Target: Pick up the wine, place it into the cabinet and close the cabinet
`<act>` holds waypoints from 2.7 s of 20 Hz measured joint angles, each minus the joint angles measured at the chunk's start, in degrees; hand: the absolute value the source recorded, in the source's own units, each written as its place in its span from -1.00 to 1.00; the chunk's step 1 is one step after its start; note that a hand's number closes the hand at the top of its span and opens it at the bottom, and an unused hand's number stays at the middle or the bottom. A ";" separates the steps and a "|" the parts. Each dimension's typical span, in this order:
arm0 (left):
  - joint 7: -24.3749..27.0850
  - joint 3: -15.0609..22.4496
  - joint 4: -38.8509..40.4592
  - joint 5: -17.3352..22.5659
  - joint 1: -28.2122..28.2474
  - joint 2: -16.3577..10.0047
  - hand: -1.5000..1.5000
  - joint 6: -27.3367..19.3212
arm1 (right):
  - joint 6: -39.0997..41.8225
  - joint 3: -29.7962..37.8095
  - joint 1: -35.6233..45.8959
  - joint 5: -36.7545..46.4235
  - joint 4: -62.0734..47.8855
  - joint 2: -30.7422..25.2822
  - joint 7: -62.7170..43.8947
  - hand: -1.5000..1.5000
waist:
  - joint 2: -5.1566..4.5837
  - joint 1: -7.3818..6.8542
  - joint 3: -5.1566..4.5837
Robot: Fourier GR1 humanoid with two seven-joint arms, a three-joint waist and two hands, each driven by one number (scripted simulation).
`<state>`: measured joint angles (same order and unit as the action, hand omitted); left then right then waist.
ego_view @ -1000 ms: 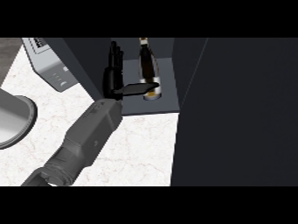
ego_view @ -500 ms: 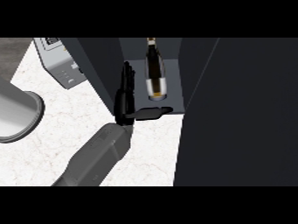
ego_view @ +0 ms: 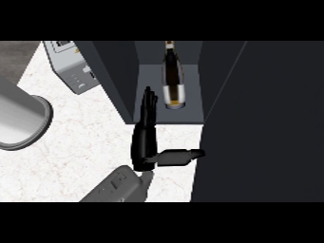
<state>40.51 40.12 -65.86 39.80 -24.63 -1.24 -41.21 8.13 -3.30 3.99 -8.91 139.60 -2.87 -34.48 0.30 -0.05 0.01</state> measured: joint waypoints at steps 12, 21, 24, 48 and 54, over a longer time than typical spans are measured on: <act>-7.05 6.24 -25.79 -8.92 15.76 -6.18 -1.00 -9.25 | 0.03 -0.98 -1.26 0.45 0.60 0.22 0.59 -1.00 | -0.09 -0.11 0.01; -7.40 9.23 -39.41 -11.63 26.04 -15.11 -1.00 -5.68 | 2.93 -2.12 -2.27 -0.64 0.49 -0.83 -1.68 1.00 | -0.11 -0.05 0.00; -7.41 8.33 -42.68 -11.19 28.51 -18.82 -1.00 -2.94 | 4.59 -2.45 -2.23 -0.98 -0.06 -1.49 -2.07 1.00 | -0.13 -0.04 0.00; -3.96 -14.03 -56.21 1.68 45.97 -37.50 -1.00 15.07 | 8.66 -27.71 -10.33 -2.64 -0.50 2.73 -7.08 1.00 | 0.09 -0.22 -0.06; -4.73 -21.78 -56.09 6.09 49.29 -40.76 -1.00 20.36 | 2.68 -36.61 -9.80 1.88 0.19 2.86 -7.73 1.00 | 0.22 -0.02 -0.10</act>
<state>35.78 18.34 -121.95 45.89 24.66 -42.00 -20.86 10.80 -39.91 -5.81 -7.04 139.79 -0.01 -42.21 0.52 -0.07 -0.09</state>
